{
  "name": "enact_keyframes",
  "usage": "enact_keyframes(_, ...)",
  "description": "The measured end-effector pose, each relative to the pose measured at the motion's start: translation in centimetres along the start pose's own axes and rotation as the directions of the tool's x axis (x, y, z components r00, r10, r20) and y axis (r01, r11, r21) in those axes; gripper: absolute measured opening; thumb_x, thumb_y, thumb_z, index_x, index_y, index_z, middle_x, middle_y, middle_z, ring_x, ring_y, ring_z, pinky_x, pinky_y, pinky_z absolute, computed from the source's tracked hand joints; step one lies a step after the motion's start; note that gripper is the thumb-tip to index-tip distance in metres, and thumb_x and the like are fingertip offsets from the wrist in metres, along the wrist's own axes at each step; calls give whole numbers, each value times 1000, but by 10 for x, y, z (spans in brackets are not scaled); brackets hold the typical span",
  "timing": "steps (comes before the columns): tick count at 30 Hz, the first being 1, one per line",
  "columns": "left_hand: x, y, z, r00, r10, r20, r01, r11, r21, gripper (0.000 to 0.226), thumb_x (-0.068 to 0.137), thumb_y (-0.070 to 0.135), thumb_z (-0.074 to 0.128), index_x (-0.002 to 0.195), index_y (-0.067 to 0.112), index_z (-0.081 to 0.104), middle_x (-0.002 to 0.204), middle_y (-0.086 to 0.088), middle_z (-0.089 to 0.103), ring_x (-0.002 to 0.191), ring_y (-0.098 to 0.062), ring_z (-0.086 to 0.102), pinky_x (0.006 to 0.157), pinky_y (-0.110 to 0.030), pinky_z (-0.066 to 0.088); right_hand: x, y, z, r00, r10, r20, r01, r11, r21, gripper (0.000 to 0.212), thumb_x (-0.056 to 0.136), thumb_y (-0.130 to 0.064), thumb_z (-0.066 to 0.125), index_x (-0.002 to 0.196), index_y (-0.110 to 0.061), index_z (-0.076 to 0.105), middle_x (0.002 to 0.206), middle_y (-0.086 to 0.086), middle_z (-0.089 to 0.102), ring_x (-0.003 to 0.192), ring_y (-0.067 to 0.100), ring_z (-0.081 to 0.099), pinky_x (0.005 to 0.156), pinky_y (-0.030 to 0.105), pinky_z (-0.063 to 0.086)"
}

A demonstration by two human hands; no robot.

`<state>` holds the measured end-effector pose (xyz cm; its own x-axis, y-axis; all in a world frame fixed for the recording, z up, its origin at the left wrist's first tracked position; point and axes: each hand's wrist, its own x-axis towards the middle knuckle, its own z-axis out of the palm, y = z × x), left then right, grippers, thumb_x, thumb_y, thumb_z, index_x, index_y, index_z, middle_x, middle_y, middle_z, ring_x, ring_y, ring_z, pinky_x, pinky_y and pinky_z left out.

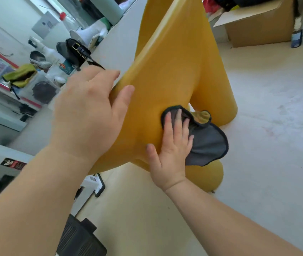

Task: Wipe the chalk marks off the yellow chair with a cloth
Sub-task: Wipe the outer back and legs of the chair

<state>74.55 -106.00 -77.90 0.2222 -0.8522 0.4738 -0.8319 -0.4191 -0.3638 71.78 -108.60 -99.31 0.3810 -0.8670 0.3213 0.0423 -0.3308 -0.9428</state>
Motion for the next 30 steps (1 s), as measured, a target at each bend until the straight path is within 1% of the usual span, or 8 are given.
enact_keyframes(2, -17, -13, 1, 997, -70, -27, 72, 995, 70, 58, 102, 56, 36, 74, 10, 57, 64, -6, 52, 60, -29, 49, 55, -36, 32, -15, -16, 8, 999, 34, 19, -34, 999, -7, 81, 91, -80, 8, 159, -39, -12, 170, -4, -15, 156, 30, -17, 119, 69, -4)
enact_keyframes(4, -29, -25, 0, 998, -41, -54, 44, 997, 60, 59, 104, 53, 36, 68, 9, 51, 57, -5, 44, 52, -27, 42, 51, -35, 28, -34, -26, 15, 995, -24, 95, 26, 1000, -15, 81, 93, -79, 7, 159, -37, -13, 169, -4, -21, 154, 32, -22, 119, 67, -8)
enact_keyframes(9, -64, -90, 6, 996, 37, -77, -41, 998, -52, 49, 104, 42, 41, 69, 9, 51, 60, -4, 44, 54, -23, 41, 52, -30, 24, -54, -27, 29, 865, -245, 439, 340, 928, -152, 81, 96, -76, 13, 159, -34, -14, 167, -11, -27, 152, 27, -29, 125, 54, -5)
enact_keyframes(12, -94, -128, 15, 993, -86, -83, 72, 985, -160, 52, 103, 47, 42, 84, 5, 65, 71, -9, 56, 65, -28, 50, 61, -34, 36, -57, -41, 44, 776, -299, 555, 452, 877, -160, 83, 96, -75, 18, 159, -32, -16, 165, -14, -31, 149, 18, -33, 124, 41, -9)
enact_keyframes(17, -172, -128, 33, 824, -346, -449, 251, 933, -260, 37, 104, 29, 50, 91, -2, 66, 85, -19, 58, 83, -32, 52, 77, -38, 41, -73, -58, 59, 725, -364, 584, 468, 883, -30, 82, 97, -71, 18, 160, -27, -12, 167, -12, -24, 155, 20, -20, 126, 44, 1)
enact_keyframes(20, -220, -108, 55, 726, -672, -147, 440, 617, -652, 16, 100, 30, 52, 90, 23, 62, 78, 7, 60, 75, -12, 56, 68, -20, 43, -89, -51, 61, 680, -398, 616, 455, 887, 71, 79, 101, -67, 17, 161, -20, -3, 170, -6, -16, 158, 22, -10, 126, 48, 6)
enact_keyframes(24, -230, -111, 87, 612, -721, 324, 571, 120, -812, 20, 95, 39, 61, 115, 38, 63, 102, 20, 67, 98, -1, 62, 81, -19, 51, -105, -46, 70, 636, -380, 672, 428, 898, 102, 78, 104, -61, 14, 161, -10, 5, 171, 0, -9, 158, 24, -6, 126, 54, 10)
enact_keyframes(30, -239, -112, 103, 689, -620, 376, 475, -5, -880, 14, 96, 20, 63, 92, 25, 75, 86, 7, 74, 85, -8, 69, 76, -21, 53, -108, -57, 78, 571, -286, 769, 254, 953, 166, 76, 103, -62, 14, 162, -15, 5, 171, -9, -7, 157, 10, -6, 127, 30, 5)
